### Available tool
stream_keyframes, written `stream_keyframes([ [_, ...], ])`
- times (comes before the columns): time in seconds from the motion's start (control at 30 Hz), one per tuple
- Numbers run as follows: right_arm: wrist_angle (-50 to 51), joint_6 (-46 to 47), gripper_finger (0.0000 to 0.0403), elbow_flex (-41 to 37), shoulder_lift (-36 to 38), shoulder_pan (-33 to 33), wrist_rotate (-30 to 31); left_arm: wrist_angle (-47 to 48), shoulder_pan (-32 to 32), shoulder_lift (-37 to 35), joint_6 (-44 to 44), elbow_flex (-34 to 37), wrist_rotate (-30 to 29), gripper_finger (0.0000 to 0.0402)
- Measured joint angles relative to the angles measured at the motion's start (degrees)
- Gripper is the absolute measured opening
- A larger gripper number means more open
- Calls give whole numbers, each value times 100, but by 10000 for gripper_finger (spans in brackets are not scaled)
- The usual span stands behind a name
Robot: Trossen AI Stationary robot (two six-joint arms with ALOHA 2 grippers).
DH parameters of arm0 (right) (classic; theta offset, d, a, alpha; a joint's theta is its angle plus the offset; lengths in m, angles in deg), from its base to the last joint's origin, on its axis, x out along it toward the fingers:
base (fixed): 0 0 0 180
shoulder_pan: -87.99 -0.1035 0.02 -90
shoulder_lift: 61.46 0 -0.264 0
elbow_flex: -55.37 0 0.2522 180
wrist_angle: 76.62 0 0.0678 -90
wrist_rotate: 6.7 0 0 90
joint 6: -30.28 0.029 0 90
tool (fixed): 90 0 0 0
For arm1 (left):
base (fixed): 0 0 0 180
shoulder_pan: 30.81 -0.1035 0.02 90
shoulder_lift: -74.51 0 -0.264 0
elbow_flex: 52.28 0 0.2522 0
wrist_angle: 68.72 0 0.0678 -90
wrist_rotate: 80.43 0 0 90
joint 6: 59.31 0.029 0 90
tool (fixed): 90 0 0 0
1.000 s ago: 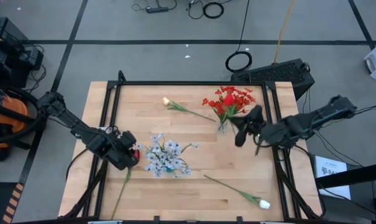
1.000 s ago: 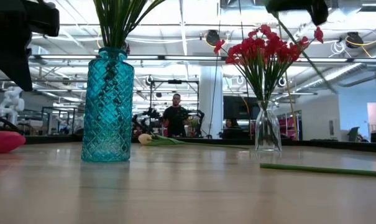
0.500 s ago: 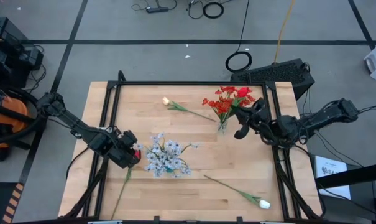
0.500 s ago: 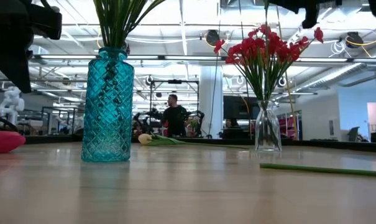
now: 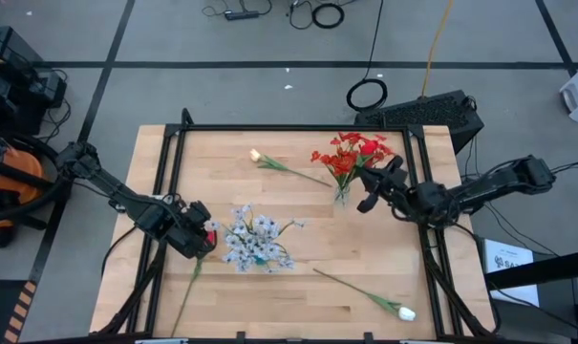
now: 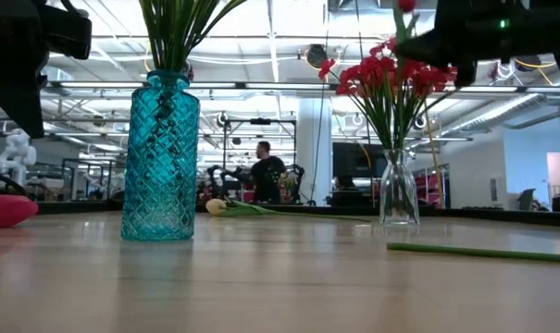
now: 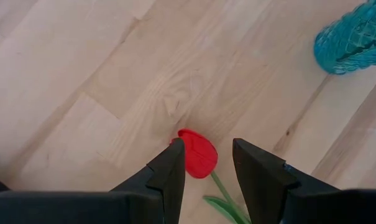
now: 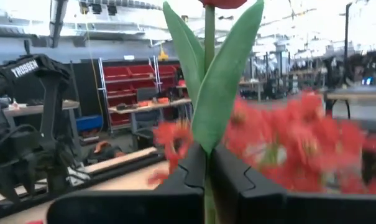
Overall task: Sort flowers into vase by color
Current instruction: Put the right red flower into the transparent flower vase
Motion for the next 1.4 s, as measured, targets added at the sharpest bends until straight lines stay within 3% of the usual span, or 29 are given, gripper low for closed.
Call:
stream_keyframes([
  [0.2,126,501,7,-242,-181,37,44,-118,0,0,0,0,2,141],
  [0.57,928,1090,66,-106,-290,37,18,-251,0,0,-7,0,2,141],
  [0.8,3665,1654,117,941,-295,35,-280,-247,0,0,-7,0,2,141],
  [1.07,7819,2941,159,2876,-293,33,-771,-242,0,0,-8,0,2,141],
  [1.2,9043,3422,174,3642,-290,33,-1082,-239,0,0,-7,0,2,141],
  [1.4,10239,4024,178,4611,-288,31,-2069,-229,0,0,-14,0,2,141],
])
